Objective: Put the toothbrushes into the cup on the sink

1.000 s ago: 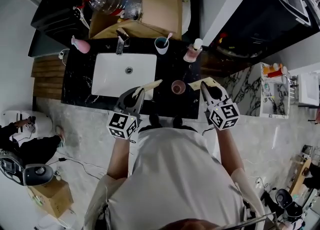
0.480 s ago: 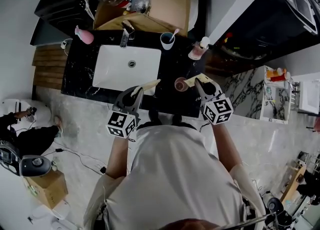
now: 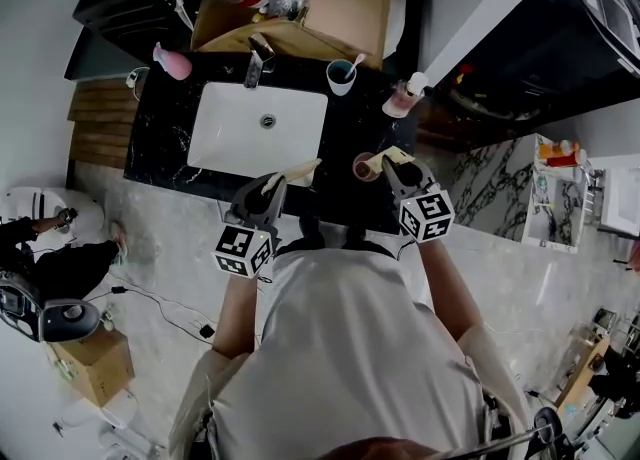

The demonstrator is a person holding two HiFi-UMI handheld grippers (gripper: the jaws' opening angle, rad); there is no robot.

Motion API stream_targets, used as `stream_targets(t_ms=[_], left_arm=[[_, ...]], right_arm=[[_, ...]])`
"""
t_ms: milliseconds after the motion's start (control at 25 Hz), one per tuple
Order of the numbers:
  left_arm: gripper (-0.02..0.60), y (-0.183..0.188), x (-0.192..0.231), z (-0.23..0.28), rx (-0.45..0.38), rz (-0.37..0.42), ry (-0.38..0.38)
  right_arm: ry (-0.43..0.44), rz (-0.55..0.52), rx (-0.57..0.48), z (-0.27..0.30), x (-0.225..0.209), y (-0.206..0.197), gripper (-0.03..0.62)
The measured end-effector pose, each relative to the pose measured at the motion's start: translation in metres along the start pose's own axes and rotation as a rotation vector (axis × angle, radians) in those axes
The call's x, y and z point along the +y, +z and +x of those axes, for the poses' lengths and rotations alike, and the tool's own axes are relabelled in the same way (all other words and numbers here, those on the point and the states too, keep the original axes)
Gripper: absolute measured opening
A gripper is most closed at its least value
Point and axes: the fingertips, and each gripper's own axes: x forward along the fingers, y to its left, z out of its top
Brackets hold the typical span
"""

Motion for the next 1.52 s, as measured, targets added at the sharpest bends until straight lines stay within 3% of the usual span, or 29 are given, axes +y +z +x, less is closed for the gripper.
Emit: stream_targets(t_ms=[1200, 1520], left_arm=[[0.037, -0.023, 0.004, -0.014, 0.037, -0.043, 0.038], [0.037, -0.026, 0.007, -0.016, 0.042, -0.049, 0.037]], right_arm=[[-0.014, -0.002, 0.149, 0.038, -0.003, -0.08, 0.087], [-0.038, 0.021, 0.172, 0.042, -0.012, -0.086, 0.171]])
